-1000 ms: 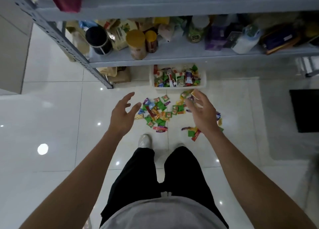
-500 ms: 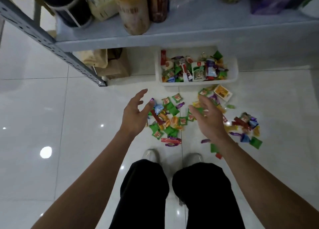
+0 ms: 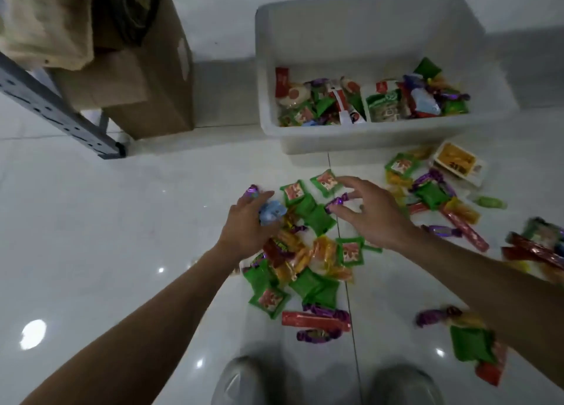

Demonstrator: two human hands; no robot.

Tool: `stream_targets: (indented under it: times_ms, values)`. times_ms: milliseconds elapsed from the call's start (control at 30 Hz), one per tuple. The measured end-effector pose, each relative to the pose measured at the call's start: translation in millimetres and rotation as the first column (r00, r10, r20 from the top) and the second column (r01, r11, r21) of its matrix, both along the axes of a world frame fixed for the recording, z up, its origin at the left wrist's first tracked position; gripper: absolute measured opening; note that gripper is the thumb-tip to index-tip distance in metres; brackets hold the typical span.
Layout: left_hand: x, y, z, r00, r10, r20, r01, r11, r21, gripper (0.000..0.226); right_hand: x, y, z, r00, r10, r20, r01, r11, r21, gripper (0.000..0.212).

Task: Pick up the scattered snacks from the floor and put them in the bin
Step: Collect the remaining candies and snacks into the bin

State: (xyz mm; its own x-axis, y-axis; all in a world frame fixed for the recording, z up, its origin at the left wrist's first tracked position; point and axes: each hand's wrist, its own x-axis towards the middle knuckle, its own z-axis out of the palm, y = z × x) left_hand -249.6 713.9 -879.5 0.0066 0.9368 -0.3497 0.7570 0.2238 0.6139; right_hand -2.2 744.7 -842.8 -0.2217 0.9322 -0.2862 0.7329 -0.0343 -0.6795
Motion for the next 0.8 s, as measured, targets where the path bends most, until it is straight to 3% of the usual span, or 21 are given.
stream_targets:
  times_ms: [67,267,567,800]
  values:
    - [2.2,5.9,-20.7,0.991,-0.078,-0.104,0.076,0.997,-0.024,0.074,-2.1,4.8,-16.8,0.999,0.036,0.011,-0.036,0.999,0.016,0.057]
    - [8.1,9.1,-47.7,0.951,-0.154,-0.268,0.185,0.978,0.096,0.052,-16.5,8.8,-57.5,0.980,0.186,0.076,-0.184,0.982,-0.032,0.063]
    - [9.4,17.8,-53.6,0.979,-0.100,-0.176,0.129,0.978,0.166,0.049,-47.7,22.6,-89.6,0.948,0.285,0.141,-0.272,0.957,-0.105,0.075]
    - [6.8,20.8,-57.1,0.996,0.018,-0.089,0.000,0.981,0.195,0.054,-49.1,19.9,-91.3,0.992,0.121,0.019,-0.119,0.987,-0.109,0.047]
